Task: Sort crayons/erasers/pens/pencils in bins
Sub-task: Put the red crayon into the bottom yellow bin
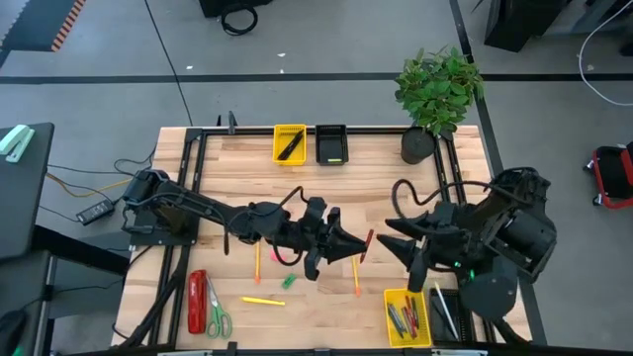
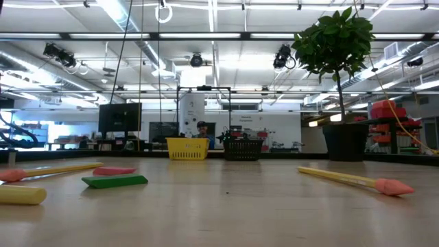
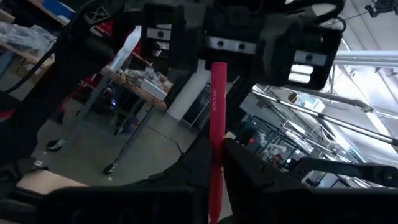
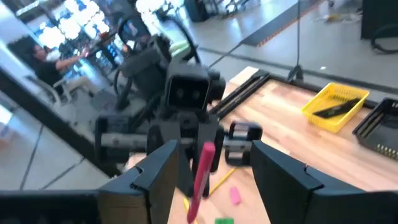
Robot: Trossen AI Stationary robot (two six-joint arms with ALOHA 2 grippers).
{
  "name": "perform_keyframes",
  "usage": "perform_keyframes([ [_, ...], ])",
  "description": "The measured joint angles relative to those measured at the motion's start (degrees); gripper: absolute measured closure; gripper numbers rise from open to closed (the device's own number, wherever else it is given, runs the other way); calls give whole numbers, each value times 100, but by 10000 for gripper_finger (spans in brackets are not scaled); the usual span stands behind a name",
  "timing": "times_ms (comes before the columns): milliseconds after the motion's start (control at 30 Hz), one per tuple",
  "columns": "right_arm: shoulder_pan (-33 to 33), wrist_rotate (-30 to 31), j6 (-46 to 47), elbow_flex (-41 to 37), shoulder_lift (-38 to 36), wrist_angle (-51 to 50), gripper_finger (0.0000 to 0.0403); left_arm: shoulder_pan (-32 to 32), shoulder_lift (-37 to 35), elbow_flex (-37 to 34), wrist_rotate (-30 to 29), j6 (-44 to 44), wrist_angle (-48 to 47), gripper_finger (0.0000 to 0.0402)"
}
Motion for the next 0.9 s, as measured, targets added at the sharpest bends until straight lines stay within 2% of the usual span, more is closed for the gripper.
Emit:
perform_keyframes([
  [133, -100, 83, 76, 2, -21, 71, 196, 0, 2, 0, 33, 13, 27, 356],
  [367, -260, -111, 28, -3, 37, 367, 196, 0, 2, 0, 44, 155, 92, 365],
  [533, -376, -216, -14, -232, 63, 680, 196, 0, 2, 0, 42, 235, 108, 354],
  [900, -582, -355, -104, -695, 61, 1188, 196, 0, 2, 0, 131, 297, 164, 360],
])
